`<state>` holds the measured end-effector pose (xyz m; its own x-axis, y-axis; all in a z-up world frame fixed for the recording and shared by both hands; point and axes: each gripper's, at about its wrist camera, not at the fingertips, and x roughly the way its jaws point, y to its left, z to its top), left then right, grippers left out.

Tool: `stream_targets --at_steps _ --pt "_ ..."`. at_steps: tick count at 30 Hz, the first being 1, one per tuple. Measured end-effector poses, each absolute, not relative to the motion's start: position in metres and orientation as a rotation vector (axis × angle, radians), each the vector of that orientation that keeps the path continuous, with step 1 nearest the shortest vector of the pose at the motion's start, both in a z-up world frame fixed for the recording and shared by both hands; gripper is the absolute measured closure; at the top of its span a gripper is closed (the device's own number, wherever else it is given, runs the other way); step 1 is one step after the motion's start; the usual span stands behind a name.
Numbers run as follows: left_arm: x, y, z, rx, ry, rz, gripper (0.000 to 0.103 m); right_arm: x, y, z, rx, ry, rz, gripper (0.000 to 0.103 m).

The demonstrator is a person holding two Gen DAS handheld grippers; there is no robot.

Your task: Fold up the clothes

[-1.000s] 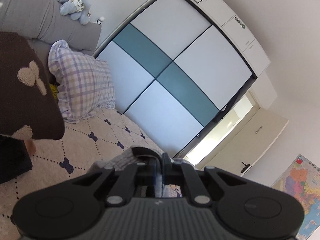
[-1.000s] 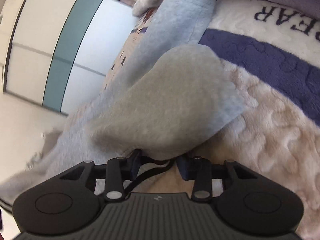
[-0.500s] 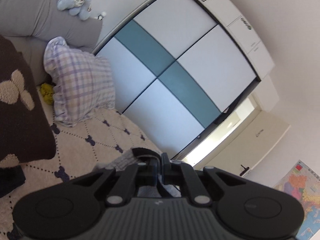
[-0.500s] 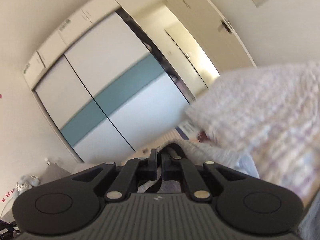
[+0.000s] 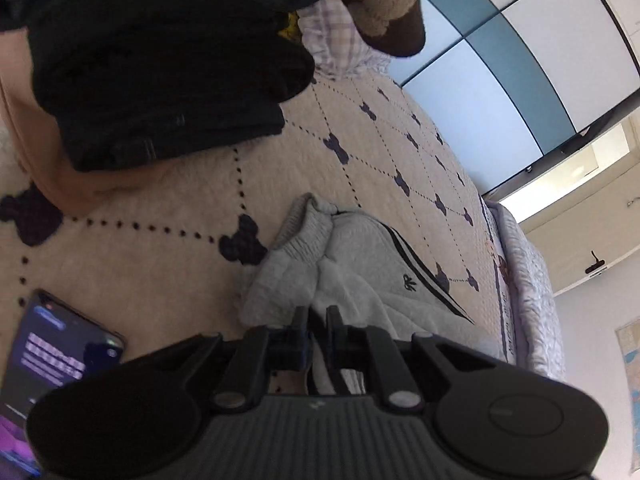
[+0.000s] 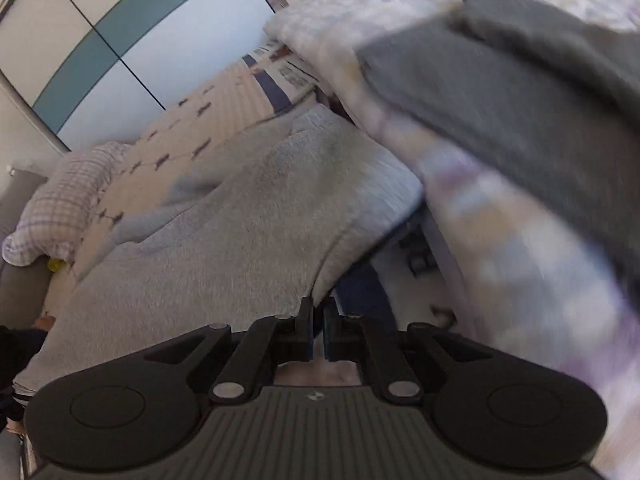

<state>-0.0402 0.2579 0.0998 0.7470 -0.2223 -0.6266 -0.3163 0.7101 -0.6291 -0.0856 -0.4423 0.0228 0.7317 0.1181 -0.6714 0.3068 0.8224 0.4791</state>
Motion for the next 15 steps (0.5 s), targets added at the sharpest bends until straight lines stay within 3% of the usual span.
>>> stream_targets --at_steps 3,6,9,11,14,15 --pt "-0.057 0.266 0.116 -0.772 0.696 0.063 0.095 -0.1 -0.446 0.03 0.671 0.702 -0.107 0.098" --pt "-0.063 0.261 0.132 -0.686 0.677 0.05 0.094 -0.112 -0.442 0.07 0.657 0.613 -0.073 0.098" --pt "-0.053 0.25 0.132 -0.611 0.694 0.036 0.076 -0.122 -0.436 0.102 0.6 0.564 -0.075 0.097" --pt "-0.041 0.243 0.131 -0.574 0.71 0.037 0.049 -0.129 -0.433 0.11 0.517 0.574 -0.123 0.095" --pt "-0.011 0.233 0.131 -0.5 0.711 0.033 0.033 -0.133 -0.422 0.125 0.263 0.555 -0.202 0.075" --pt "0.0 0.229 0.132 -0.473 0.708 0.032 0.029 -0.133 -0.423 0.131 0.21 0.523 -0.209 0.058"
